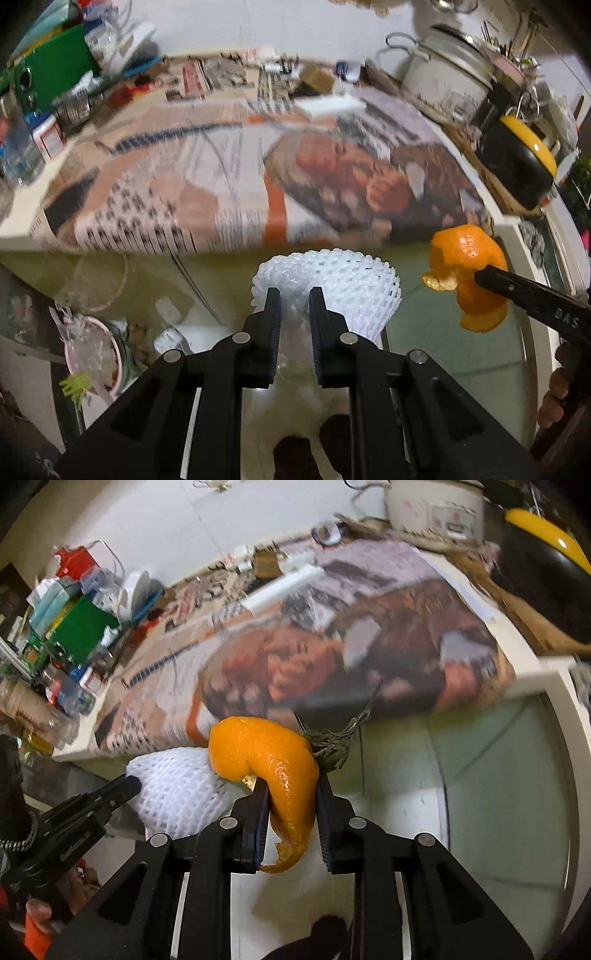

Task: Collect trash
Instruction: 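Carry the foam net and orange peel down over the white bucket and release both, then raise both open grippers back toward the counter, then grasp the cardboard piece with the left gripper while the right gripper reaches the crumpled tissue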

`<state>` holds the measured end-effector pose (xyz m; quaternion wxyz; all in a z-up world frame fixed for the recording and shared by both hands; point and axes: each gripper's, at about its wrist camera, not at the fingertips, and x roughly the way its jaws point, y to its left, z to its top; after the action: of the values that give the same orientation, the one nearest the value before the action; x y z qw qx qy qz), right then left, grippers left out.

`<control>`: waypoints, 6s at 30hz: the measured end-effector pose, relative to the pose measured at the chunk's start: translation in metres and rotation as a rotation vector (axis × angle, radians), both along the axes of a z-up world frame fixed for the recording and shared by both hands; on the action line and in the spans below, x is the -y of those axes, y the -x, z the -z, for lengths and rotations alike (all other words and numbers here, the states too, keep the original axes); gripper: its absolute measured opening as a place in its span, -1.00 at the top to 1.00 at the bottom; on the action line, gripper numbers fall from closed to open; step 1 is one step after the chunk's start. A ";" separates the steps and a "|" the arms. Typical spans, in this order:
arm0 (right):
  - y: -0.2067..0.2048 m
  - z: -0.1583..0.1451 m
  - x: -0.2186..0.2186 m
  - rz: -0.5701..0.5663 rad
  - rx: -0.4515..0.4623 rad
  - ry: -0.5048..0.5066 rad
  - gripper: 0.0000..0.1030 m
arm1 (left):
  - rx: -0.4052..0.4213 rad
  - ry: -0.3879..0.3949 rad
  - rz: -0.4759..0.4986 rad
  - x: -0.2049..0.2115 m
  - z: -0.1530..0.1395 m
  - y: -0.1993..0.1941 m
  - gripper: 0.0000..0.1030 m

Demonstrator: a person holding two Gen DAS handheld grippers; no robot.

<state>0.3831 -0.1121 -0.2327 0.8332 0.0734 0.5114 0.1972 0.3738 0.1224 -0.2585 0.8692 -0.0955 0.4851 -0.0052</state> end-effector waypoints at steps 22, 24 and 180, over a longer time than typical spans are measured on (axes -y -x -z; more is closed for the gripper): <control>0.020 0.244 0.054 -0.118 -0.145 0.105 0.58 | -0.301 0.047 -0.087 0.089 0.320 0.022 0.72; 0.016 0.269 0.048 -0.123 -0.136 0.108 0.58 | -0.327 0.067 -0.090 0.089 0.362 0.018 0.72; -0.378 0.017 -0.098 -0.030 -0.057 0.057 0.17 | 0.074 0.035 -0.096 -0.110 -0.056 -0.396 1.00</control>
<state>0.7615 -0.0141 -0.2495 0.8170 0.0476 0.5414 0.1927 0.7697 0.2324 -0.2023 0.8841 -0.1337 0.4472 0.0243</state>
